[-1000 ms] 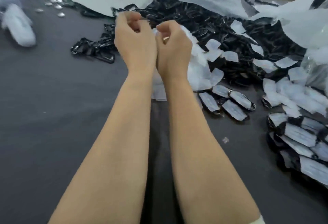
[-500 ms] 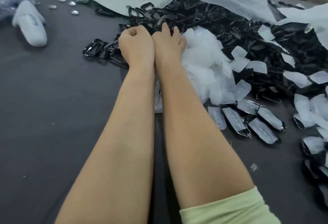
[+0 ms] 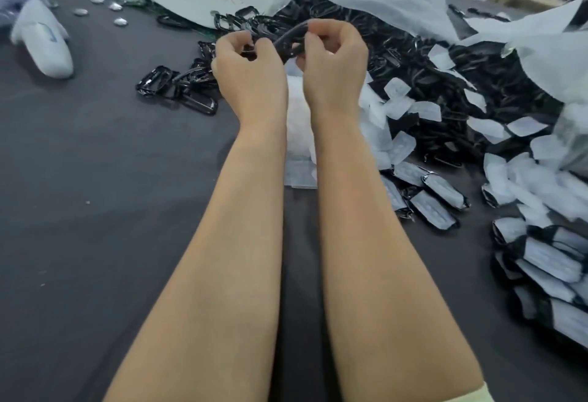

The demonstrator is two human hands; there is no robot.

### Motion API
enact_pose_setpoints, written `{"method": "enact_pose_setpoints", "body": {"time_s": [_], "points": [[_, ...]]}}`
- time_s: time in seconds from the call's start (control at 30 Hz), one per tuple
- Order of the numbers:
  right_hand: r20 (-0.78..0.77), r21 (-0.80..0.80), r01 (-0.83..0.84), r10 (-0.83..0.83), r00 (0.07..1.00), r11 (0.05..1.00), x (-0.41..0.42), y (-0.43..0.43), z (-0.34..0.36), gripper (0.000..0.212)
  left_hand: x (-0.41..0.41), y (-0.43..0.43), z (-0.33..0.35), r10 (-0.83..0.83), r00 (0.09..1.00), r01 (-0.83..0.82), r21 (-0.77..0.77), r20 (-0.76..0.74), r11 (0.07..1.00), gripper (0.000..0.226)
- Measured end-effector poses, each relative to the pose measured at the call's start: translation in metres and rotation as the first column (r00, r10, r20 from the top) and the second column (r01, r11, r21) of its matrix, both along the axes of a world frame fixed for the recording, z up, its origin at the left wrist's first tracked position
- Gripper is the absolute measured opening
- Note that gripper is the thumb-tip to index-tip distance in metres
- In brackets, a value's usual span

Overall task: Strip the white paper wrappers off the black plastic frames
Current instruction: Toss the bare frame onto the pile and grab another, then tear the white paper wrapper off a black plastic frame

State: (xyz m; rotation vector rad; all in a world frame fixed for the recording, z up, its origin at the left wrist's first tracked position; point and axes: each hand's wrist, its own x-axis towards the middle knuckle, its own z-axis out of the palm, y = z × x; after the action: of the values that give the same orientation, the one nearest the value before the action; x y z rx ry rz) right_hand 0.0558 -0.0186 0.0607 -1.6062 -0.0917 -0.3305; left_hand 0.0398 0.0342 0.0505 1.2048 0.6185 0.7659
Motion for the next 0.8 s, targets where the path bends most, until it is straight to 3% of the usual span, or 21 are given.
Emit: {"method": "enact_pose_setpoints", "body": {"time_s": [0.13, 0.27, 0.33, 0.4, 0.5, 0.57, 0.63, 0.7, 0.8], "points": [[-0.07, 0.315, -0.1, 0.128, 0.989, 0.944, -0.021, -0.04, 0.007, 0.025, -0.021, -0.024, 0.008, -0.075, 0.996, 0.069, 0.111, 0.045, 0.991, 0.012], [-0.08, 0.366, -0.119, 0.158, 0.984, 0.923, -0.043, -0.079, 0.008, 0.026, -0.042, -0.055, 0.009, -0.339, 0.941, 0.335, 0.175, -0.009, 0.926, 0.011], [-0.09, 0.318, -0.074, 0.108, 0.99, 0.945, -0.053, -0.096, 0.003, 0.023, -0.049, -0.07, 0.005, -0.416, 0.908, 0.418, 0.165, -0.048, 0.893, 0.014], [-0.063, 0.163, 0.044, -0.034, 0.997, 0.986, -0.061, -0.111, -0.005, 0.02, -0.055, -0.083, -0.002, -0.436, 0.898, 0.439, 0.161, -0.057, 0.884, 0.014], [0.126, -0.096, 0.257, -0.244, 0.961, 0.962, -0.072, -0.125, -0.019, 0.015, -0.06, -0.099, -0.014, -0.415, 0.903, 0.428, 0.287, -0.108, 0.857, 0.02], [0.221, -0.216, 0.232, -0.184, 0.958, 0.948, -0.079, -0.126, -0.029, 0.009, -0.061, -0.104, -0.023, -0.407, 0.901, 0.434, 0.356, -0.153, 0.828, 0.037], [0.197, -0.358, 0.108, -0.038, 0.98, 0.928, -0.084, -0.124, -0.038, 0.014, -0.059, -0.103, -0.03, -0.387, 0.901, 0.434, 0.406, -0.195, 0.804, 0.041], [0.142, -0.441, 0.034, 0.032, 0.989, 0.897, -0.084, -0.123, -0.042, 0.022, -0.054, -0.097, -0.037, -0.382, 0.9, 0.434, 0.359, -0.209, 0.827, 0.03], [0.159, -0.391, 0.208, -0.157, 0.975, 0.897, -0.079, -0.131, -0.043, 0.028, -0.05, -0.093, -0.044, -0.407, 0.903, 0.423, 0.114, -0.139, 0.899, 0.028]]}}
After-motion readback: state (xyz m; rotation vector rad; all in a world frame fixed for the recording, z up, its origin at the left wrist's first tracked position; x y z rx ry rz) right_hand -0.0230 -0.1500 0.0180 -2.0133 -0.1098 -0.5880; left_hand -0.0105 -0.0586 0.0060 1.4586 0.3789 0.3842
